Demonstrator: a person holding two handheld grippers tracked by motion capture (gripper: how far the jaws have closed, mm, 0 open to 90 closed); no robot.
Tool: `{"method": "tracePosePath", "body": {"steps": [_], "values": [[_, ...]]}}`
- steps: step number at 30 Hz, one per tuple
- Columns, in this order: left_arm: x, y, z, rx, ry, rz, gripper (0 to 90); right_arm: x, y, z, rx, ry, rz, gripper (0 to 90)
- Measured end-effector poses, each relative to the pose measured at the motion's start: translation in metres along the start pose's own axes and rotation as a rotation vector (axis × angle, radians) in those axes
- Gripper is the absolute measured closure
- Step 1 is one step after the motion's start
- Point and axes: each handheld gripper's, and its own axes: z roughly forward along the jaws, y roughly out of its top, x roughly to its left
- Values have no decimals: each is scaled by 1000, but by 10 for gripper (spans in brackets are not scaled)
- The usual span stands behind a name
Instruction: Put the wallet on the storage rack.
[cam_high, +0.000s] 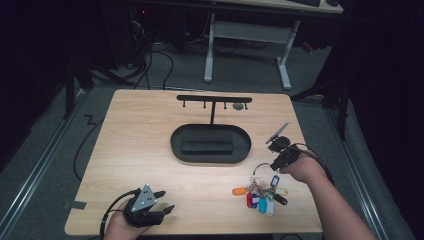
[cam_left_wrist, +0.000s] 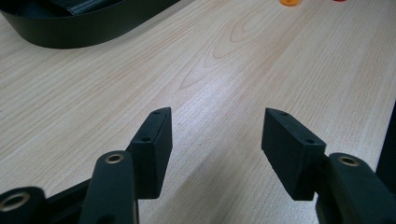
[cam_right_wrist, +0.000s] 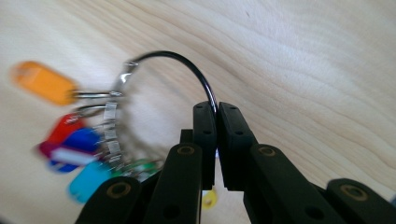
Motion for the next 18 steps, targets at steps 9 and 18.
{"method": "tracePosePath", "body": {"steps": [9, 18], "values": [[1, 0, 0, 2, 2, -5, 437, 27, -8, -67, -88, -36, -95, 878], [3, 0, 2, 1, 8, -5, 437, 37, -10, -104, -84, -58, -123, 879]]}}
